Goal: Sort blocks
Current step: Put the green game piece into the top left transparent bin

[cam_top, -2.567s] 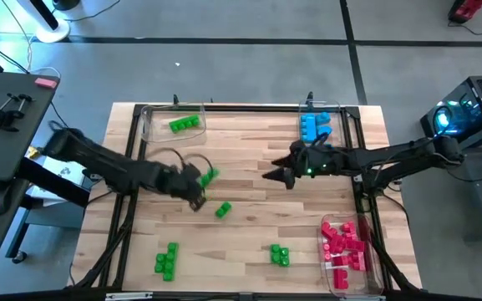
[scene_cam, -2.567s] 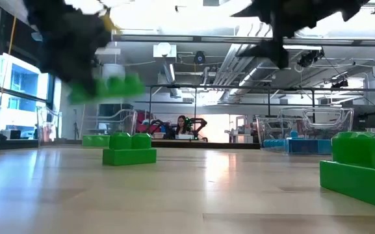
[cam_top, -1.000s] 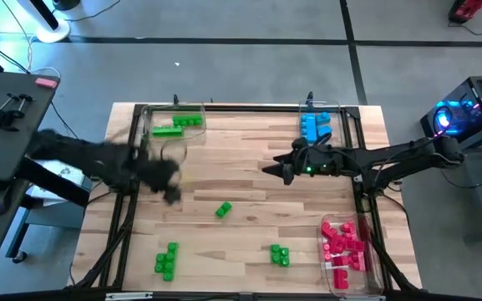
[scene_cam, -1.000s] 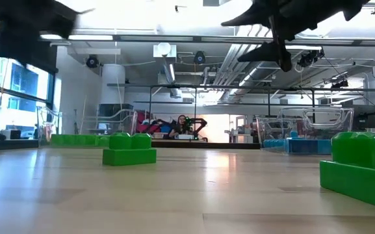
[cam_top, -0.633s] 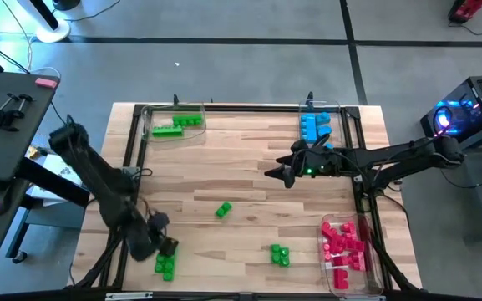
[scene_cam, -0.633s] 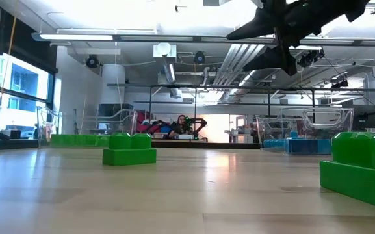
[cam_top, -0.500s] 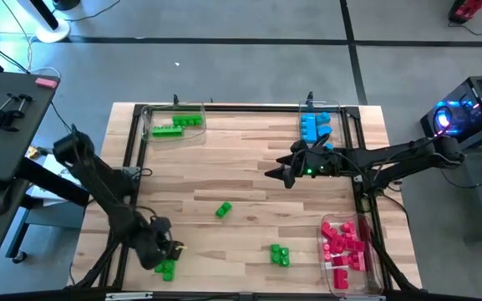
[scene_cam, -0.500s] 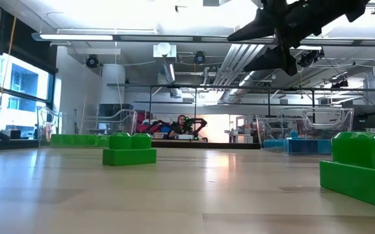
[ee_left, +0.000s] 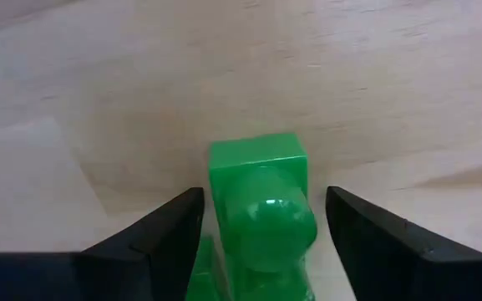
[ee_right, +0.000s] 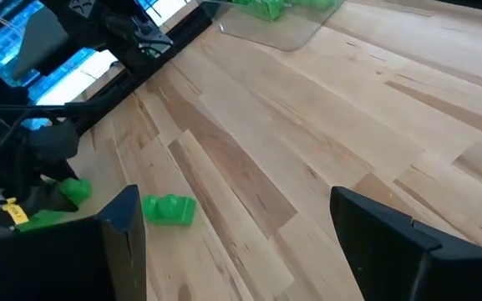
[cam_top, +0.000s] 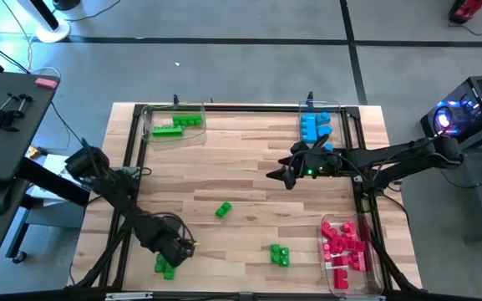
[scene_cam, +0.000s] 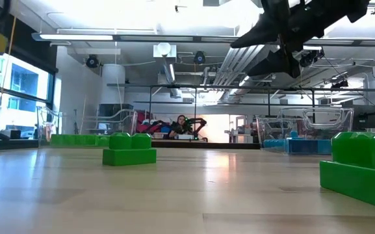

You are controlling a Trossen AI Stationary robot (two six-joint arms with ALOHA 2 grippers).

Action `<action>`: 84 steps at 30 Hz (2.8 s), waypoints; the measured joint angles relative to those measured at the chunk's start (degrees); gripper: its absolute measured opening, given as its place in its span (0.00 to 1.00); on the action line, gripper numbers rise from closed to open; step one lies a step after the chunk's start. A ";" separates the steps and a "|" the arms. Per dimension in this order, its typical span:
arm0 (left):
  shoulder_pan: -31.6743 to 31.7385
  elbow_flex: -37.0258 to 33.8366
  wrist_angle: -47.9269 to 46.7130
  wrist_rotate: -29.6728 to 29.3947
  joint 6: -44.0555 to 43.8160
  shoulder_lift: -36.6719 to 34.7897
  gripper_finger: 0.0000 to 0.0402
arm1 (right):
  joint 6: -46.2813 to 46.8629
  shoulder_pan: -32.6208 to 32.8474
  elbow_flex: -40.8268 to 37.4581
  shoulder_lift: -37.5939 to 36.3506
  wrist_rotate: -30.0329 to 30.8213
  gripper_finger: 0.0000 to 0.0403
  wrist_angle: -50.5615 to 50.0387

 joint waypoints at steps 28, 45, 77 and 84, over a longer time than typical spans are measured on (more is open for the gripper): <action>77.13 0.76 2.54 -39.86 106.52 -43.68 0.24 | 6.80 0.03 -0.02 0.00 5.13 0.63 14.34; 86.28 9.61 -4.30 -16.00 115.76 -31.59 0.69 | 8.28 0.04 -0.02 0.00 6.82 0.63 14.21; -11.27 4.45 -7.42 1.32 -10.59 -5.30 0.70 | -0.76 -1.85 -0.02 0.00 5.90 0.63 -0.86; -10.02 5.29 -4.07 1.97 -9.78 -0.25 0.70 | -0.76 -2.71 -0.02 0.00 3.39 0.63 -1.25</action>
